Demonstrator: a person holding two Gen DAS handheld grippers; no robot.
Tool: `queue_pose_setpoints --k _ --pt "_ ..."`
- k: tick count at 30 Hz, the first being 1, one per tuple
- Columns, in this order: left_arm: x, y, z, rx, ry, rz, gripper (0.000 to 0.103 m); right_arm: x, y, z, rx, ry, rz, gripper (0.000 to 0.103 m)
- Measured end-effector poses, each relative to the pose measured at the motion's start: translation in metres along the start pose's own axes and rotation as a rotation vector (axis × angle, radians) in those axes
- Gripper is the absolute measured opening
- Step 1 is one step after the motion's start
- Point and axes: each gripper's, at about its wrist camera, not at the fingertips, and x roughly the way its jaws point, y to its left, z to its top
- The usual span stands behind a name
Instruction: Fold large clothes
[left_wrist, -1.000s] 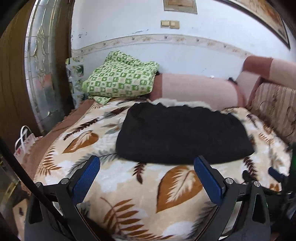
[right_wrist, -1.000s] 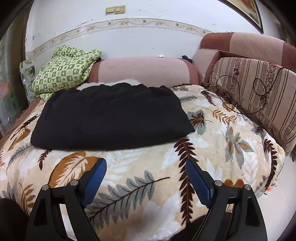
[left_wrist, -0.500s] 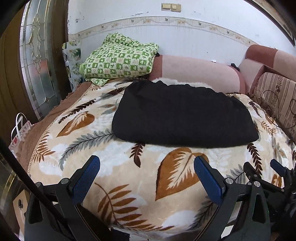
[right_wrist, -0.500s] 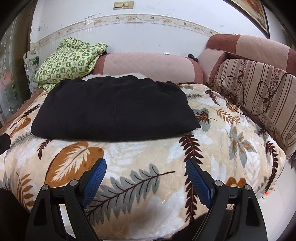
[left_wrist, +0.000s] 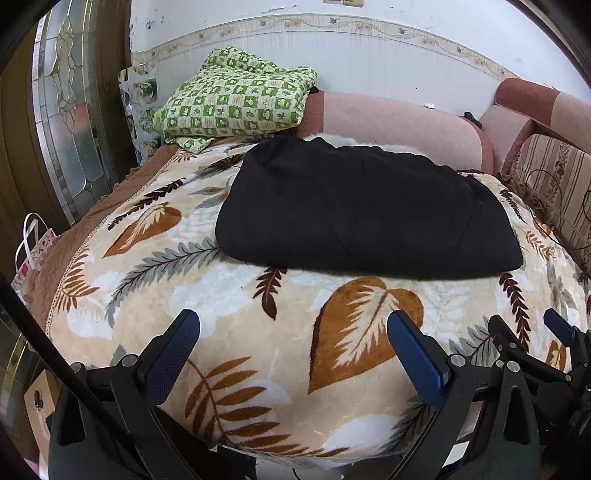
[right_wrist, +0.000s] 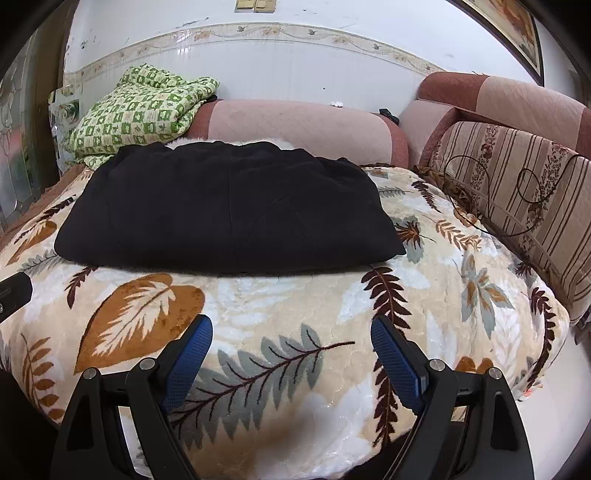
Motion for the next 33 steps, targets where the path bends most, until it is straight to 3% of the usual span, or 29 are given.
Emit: queue_pose_setpoints --k 33 --pt "0.0012 -0.0056 -0.0078 0.007 0.029 0.009 0.101 -0.0051 0.0077 -0.0038 -0.05 -0.003 -0.05 0.092"
